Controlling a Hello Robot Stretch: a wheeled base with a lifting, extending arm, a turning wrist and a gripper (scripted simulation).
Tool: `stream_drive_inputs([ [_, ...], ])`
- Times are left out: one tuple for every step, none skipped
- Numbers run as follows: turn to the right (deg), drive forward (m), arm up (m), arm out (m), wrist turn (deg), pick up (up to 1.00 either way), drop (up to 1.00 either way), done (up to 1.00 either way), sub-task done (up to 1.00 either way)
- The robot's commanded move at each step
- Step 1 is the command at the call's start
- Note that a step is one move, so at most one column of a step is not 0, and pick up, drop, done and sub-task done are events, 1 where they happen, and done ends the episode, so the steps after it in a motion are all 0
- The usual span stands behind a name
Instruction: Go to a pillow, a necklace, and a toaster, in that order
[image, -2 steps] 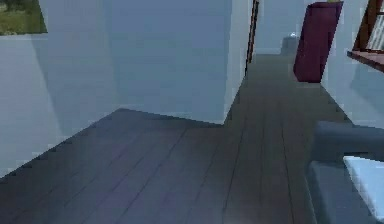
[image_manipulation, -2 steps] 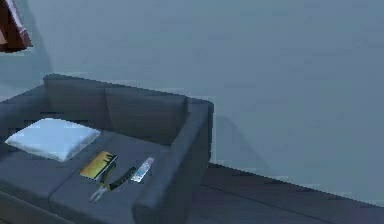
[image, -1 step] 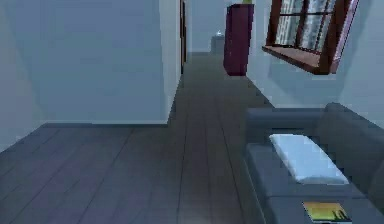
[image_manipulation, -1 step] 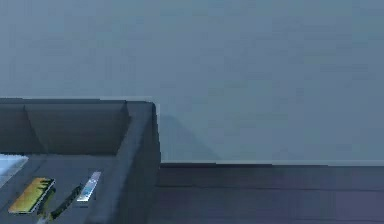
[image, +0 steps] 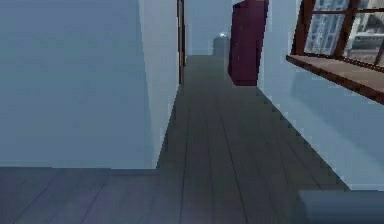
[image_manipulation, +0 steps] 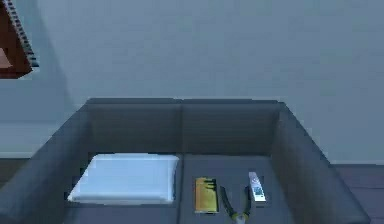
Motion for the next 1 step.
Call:
stream_drive_inputs([
  [0.0, 1.00, 0.00, 0.00, 0.0, 0.00, 0.00, 0.00, 0.00],
])
